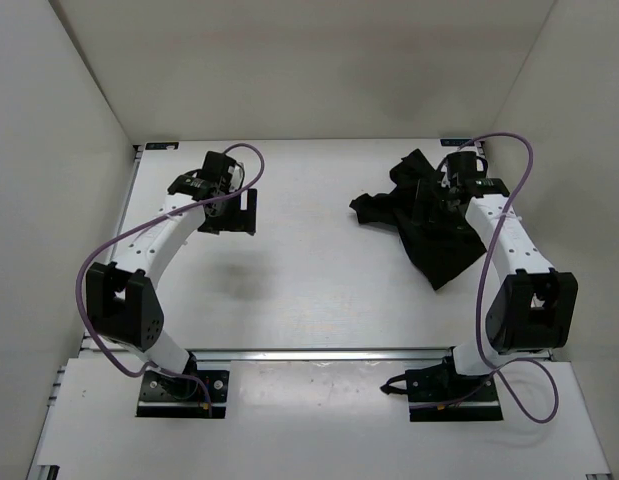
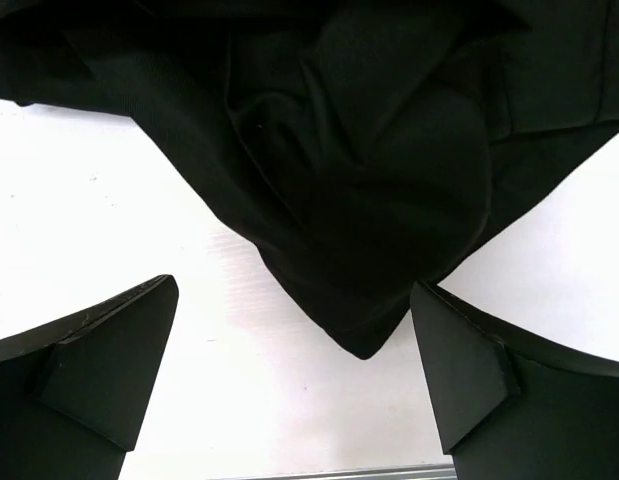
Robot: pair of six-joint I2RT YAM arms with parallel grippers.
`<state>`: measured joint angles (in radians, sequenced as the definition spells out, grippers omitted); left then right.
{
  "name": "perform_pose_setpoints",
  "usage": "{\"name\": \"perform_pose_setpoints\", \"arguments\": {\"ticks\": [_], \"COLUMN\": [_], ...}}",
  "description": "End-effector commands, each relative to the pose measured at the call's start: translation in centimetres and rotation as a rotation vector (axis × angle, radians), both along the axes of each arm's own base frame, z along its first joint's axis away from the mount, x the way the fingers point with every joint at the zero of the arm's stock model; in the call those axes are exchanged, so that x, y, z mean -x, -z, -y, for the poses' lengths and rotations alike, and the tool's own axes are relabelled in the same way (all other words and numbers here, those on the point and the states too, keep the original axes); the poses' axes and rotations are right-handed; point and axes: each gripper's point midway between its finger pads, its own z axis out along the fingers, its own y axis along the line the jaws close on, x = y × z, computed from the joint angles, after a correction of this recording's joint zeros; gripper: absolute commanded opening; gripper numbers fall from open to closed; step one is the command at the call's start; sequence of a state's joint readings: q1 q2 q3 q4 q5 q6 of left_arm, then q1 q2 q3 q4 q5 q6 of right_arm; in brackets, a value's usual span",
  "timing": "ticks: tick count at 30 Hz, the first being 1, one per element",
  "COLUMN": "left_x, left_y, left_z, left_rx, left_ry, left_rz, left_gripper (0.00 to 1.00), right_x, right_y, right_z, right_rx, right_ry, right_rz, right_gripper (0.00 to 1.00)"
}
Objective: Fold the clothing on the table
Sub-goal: Move the skirt to the center of the board
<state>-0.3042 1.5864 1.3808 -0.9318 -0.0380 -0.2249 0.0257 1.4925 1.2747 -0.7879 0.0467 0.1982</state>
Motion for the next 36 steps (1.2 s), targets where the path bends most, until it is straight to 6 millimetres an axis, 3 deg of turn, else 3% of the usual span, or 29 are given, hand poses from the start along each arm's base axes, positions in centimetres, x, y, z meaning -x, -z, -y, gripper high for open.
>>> {"name": "perform_pose_setpoints", "arguments": {"ticks": [1, 4, 7, 10, 13, 18, 22, 25, 32, 34, 36], "left_x": [-0.6, -1.0, -0.7, 0.0, 0.7, 0.9, 0.6, 0.2, 0.7, 0.9, 1.1], "left_y": [-3.3, -4.6, -5.4, -4.3, -3.8, -3.7, -3.9, -3.9, -2.6, -2.2, -2.1], "left_z": [-0.2, -0.2, 1.1, 2.0, 2.4, 2.0, 2.5, 2.7, 3.0, 2.5, 2.4], "left_rx": [0.015, 0.063, 0.111, 0.133, 0.167, 0.176, 0.261, 0.236, 0.247, 0.245, 0.255], "left_ry": [0.003, 0.003, 0.047, 0.065, 0.075, 0.062, 0.044, 0.057, 0.044, 0.026, 0.008], "left_rz": [0.151, 0.188, 0.223, 0.201, 0.155, 0.205, 0.197, 0.203, 0.144, 0.138, 0.135], "left_gripper": [0.98, 0.99, 0.99, 0.99, 0.98, 0.99, 0.99, 0.99, 0.98, 0.98, 0.99], "right_x": [-1.2, -1.6, -1.8, -1.2, -0.7, -0.7, -1.6, -2.5, -4.3, -4.3, -4.4], "right_y": [-1.5, -2.2, -3.0, -3.4, -2.1, 1.4, 2.2, 3.7, 7.2, 7.8, 8.4], "right_z": [0.6, 1.5, 4.0, 6.4, 8.9, 11.0, 10.6, 10.2, 8.5, 8.5, 8.1], "right_rx": [0.029, 0.013, -0.019, 0.049, 0.105, 0.000, -0.034, -0.022, -0.100, -0.099, -0.093], "right_ry": [0.051, 0.105, 0.193, 0.257, 0.303, 0.341, 0.303, 0.275, 0.211, 0.208, 0.197], "right_rz": [0.023, 0.050, 0.081, 0.077, 0.033, 0.026, 0.062, 0.063, 0.013, -0.002, -0.020], "right_gripper": [1.00, 0.99, 0.99, 1.00, 0.99, 0.96, 0.93, 0.88, 0.89, 0.85, 0.67]}}
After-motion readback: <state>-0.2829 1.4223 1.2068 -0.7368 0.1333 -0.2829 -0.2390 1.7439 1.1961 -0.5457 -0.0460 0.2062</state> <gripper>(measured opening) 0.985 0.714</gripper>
